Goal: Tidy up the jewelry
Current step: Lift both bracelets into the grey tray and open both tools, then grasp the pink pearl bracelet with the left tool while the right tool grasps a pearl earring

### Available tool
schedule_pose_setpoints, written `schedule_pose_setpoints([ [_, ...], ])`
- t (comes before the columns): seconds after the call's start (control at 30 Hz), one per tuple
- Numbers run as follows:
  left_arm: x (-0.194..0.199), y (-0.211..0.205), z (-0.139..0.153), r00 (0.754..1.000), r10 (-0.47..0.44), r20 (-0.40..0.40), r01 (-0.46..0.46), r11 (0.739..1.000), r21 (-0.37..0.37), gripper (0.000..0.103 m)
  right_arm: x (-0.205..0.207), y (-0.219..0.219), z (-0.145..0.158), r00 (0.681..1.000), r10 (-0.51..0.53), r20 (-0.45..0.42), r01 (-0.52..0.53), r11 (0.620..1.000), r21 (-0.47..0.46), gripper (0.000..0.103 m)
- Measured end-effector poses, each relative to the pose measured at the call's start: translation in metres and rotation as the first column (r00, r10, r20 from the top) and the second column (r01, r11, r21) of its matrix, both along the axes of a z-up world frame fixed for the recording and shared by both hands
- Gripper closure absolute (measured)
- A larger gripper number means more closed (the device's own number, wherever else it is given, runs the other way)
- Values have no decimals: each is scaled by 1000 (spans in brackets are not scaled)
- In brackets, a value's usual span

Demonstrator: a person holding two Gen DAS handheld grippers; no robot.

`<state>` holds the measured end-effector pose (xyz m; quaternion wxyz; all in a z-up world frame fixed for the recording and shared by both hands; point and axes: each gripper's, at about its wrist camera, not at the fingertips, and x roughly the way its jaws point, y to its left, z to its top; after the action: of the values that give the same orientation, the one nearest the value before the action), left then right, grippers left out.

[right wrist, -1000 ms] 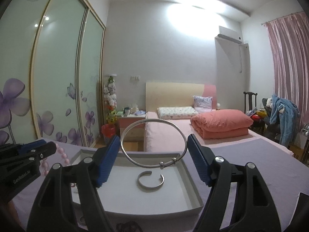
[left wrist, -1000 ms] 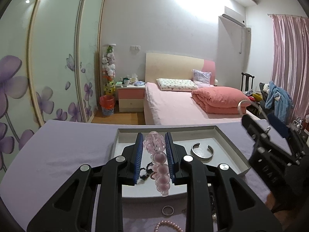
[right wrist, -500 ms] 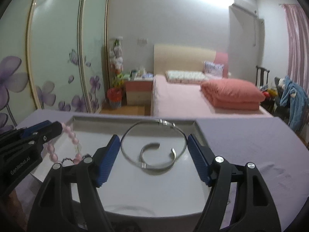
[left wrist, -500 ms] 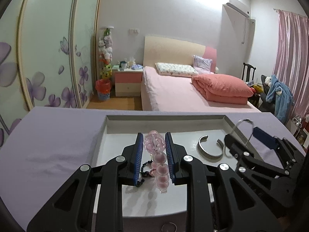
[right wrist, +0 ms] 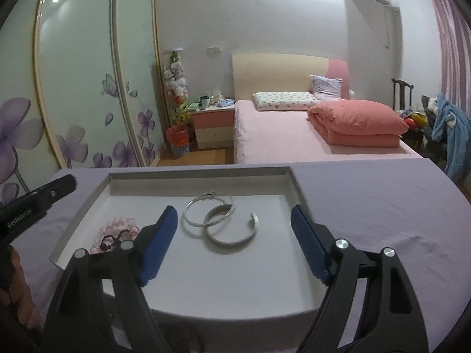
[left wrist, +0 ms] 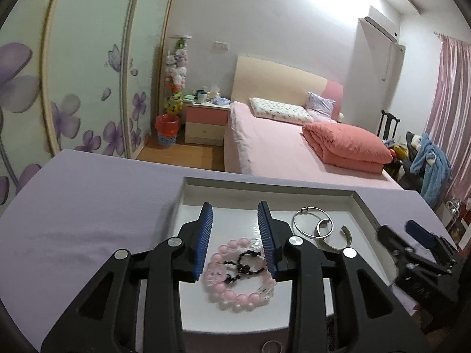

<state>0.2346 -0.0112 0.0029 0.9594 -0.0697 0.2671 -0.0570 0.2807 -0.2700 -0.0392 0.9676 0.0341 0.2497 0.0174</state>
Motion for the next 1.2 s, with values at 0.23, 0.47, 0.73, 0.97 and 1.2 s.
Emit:
schedule_pose_setpoints([
  [0.23,-28,9,10,1000,6,12,-6,1000,-4,69,-37,-6,11,1000,12,18,-12,1000,-13,25],
  [0.47,-68,21,-3,999,-14,-43,15,1000,16,59,-78,-4,-9,994,79,-76,-82,996,-31,26],
  [0.73,-89,25,-35,983,-61,-172,66,998,24,58,-101,7,-51,951,170,-258,-177,984,-6,58],
  [0.97,-101,15,-44,976,-99,-194,110,993,45,58,-99,22,-61,932,176,-318,-199,979,-40,69],
  [1.2,-104,-1,-52,964,-142,-226,160,985,61,58,-90,24,-66,920,158,-358,-190,980,-56,77],
])
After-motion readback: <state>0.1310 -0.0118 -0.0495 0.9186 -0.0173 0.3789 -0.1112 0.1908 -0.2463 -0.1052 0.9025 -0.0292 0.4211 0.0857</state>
